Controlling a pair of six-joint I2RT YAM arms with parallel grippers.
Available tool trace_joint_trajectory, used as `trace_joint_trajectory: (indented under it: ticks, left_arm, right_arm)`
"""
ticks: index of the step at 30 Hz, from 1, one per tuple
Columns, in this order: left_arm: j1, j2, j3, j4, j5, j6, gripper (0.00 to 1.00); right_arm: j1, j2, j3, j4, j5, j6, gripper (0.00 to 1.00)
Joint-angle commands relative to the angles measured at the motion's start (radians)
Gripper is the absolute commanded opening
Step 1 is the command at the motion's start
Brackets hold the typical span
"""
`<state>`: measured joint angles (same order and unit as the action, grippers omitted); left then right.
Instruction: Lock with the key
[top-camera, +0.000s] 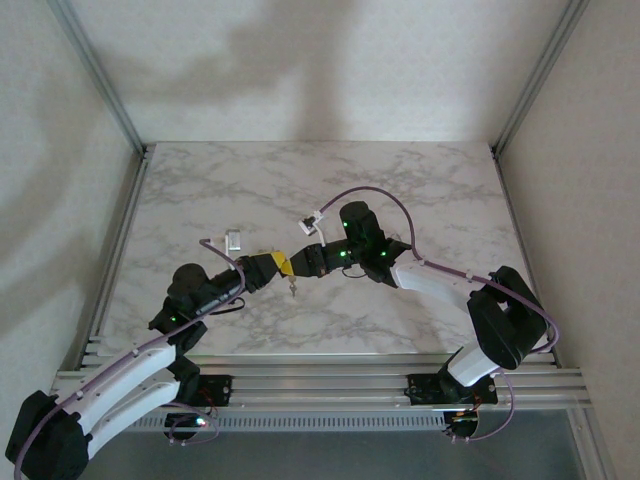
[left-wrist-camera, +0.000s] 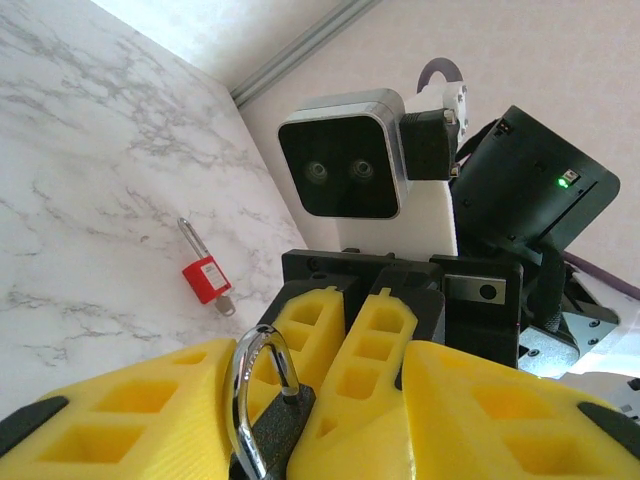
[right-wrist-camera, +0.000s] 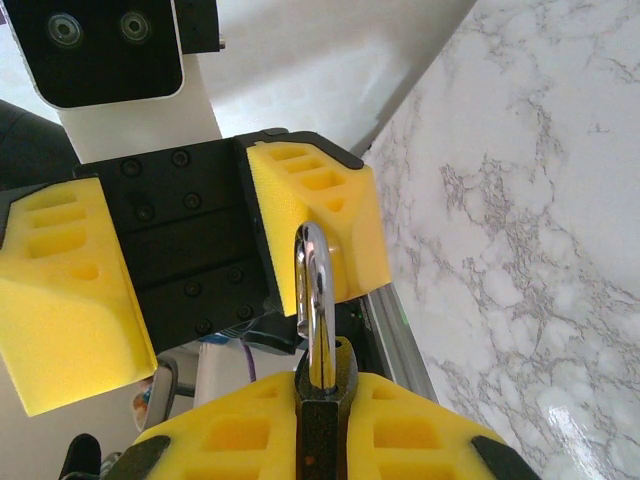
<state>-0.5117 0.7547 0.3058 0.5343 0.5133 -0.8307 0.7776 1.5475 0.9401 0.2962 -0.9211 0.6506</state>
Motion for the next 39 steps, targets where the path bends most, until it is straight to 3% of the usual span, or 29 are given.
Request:
trace_joint_trajectory:
  ticks: [1, 16, 39]
  left_arm:
    - [-0.007, -0.015, 0.01, -0.008, 0.013, 0.025, 0.45]
    - [-0.001, -0.009, 0.036, -0.093, -0.026, 0.108, 0.39]
    - [0.004, -0.047, 0.027, -0.077, -0.034, 0.091, 0.32]
  right_arm:
    - [0.009, -0.014, -0.007, 0.035, -0.032, -0.003, 0.0]
    - [0.014, -0.009, -0.004, 0.05, -0.068, 0.007, 0.0]
    - [0.023, 0.0, 0.002, 0.048, -0.071, 0.002, 0.0]
